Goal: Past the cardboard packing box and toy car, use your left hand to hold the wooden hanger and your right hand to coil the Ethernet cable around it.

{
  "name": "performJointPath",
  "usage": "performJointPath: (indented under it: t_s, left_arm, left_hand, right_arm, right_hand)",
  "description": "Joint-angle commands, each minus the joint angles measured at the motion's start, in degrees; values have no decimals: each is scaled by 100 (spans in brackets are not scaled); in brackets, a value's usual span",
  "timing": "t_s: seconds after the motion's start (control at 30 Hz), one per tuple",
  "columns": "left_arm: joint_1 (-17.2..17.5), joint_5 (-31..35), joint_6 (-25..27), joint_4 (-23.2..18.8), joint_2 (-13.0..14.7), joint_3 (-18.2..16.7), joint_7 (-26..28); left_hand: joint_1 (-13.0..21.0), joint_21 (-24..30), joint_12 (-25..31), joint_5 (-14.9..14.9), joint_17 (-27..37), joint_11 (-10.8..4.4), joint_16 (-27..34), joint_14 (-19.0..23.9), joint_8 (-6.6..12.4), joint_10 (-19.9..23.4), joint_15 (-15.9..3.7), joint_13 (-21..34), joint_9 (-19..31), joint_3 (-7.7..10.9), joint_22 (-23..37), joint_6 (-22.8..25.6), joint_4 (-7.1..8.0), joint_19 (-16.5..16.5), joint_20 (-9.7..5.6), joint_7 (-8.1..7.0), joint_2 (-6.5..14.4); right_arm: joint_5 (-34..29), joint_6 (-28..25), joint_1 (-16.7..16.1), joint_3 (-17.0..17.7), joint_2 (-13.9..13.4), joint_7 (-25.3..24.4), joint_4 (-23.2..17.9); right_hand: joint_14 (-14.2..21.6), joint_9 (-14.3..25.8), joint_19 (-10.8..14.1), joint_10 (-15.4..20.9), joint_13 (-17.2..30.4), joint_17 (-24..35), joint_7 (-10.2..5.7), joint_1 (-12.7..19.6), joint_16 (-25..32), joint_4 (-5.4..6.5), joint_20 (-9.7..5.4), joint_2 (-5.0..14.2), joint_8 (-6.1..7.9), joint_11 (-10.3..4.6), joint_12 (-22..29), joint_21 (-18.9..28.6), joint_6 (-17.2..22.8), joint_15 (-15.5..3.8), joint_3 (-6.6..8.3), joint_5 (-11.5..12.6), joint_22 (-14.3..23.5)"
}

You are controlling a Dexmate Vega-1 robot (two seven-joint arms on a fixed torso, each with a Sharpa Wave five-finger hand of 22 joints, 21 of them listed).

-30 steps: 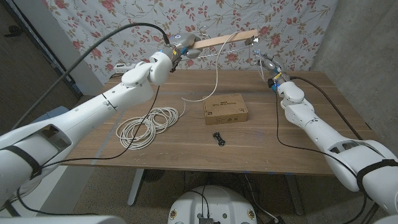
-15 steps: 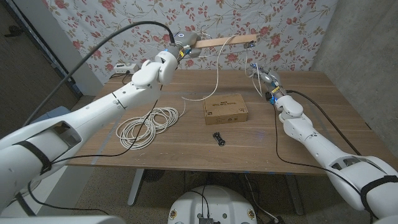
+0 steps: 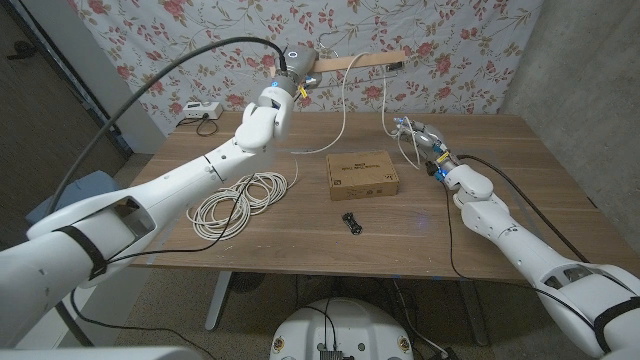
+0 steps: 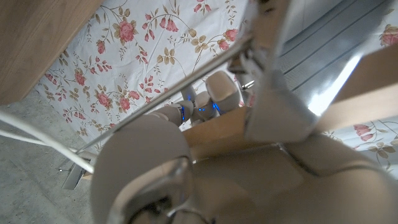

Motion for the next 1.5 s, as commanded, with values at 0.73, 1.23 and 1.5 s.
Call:
performJointPath:
  t_s: [0.73, 1.23, 1.5]
  left_arm:
    - [-382, 553, 326, 535, -318, 395, -457]
    - [-547, 902, 640, 773, -498, 705, -686]
    - [-650, 946, 611, 836, -524, 855, -827]
  left_hand:
    - [4, 17, 25, 15, 15, -26, 59, 12, 99, 51, -6, 29, -11, -4, 12, -11, -33, 24, -254, 3, 70]
    - [21, 40, 31, -9, 15, -24, 87, 34, 136, 78, -7, 32, -34, 19, 27, -22, -52, 59, -263, 59, 103]
    - [29, 41, 29, -27, 16, -32, 96, 25, 148, 76, -7, 33, -52, 29, 39, -36, -61, 52, -266, 68, 112]
  right_arm:
    - [396, 297, -794, 325, -1008, 902, -1510]
    - [-21, 275, -428, 163, -1520, 1396, -2160]
    - [-173, 348, -184, 163, -1591, 1437, -2304]
  right_hand:
    - [166, 28, 62, 136, -13, 69, 790, 21, 62, -68, 118, -14, 38, 105, -36, 160, 797, -521, 54, -14, -23]
    - [185, 27, 45, 162, -34, 86, 831, 32, 51, -91, 150, -4, 29, 144, -73, 225, 810, -500, 81, -29, -42]
    - [183, 38, 35, 168, -22, 92, 839, 23, 43, -93, 145, -7, 28, 143, -78, 249, 804, -502, 84, -37, -50]
